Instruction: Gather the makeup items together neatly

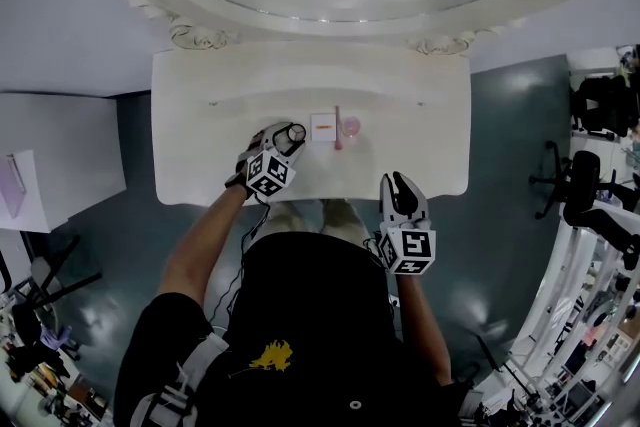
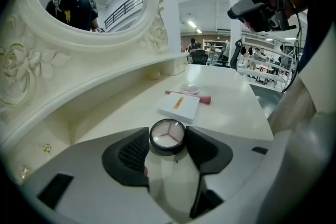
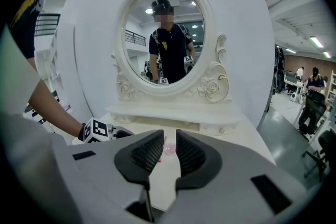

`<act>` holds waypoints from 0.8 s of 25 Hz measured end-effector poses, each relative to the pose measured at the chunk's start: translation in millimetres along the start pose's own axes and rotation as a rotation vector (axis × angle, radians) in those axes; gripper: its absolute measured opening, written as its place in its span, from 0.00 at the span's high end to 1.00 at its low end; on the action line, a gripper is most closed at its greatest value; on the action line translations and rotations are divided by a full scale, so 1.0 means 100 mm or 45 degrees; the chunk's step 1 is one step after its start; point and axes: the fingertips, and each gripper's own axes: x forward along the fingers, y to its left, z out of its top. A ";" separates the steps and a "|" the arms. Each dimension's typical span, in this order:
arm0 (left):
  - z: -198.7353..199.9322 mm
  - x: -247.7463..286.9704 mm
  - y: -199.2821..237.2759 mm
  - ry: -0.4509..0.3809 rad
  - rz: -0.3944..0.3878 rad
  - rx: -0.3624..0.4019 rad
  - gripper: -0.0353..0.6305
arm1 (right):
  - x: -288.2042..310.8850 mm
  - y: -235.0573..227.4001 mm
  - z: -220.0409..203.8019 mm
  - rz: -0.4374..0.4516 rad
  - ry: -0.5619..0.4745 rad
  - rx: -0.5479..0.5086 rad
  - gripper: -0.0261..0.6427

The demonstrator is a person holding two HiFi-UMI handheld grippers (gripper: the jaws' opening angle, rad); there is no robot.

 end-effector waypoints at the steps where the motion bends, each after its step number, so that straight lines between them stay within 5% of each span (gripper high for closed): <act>1: 0.01 0.00 0.00 0.005 -0.006 0.014 0.60 | 0.01 0.01 0.00 0.002 0.001 0.000 0.83; 5: 0.03 0.01 0.01 0.007 -0.019 0.047 0.61 | 0.03 0.06 0.00 0.014 0.003 0.001 0.83; 10: 0.11 0.06 0.06 0.001 -0.013 -0.044 0.60 | 0.04 0.09 0.00 0.025 -0.003 0.005 0.84; 13: 0.11 0.01 -0.01 0.015 -0.049 -0.079 0.40 | 0.06 0.10 0.03 0.025 -0.024 0.009 0.84; 20: 0.75 -0.86 0.07 -0.225 0.142 -0.253 0.40 | -0.01 -0.06 0.53 0.006 -0.159 0.006 0.84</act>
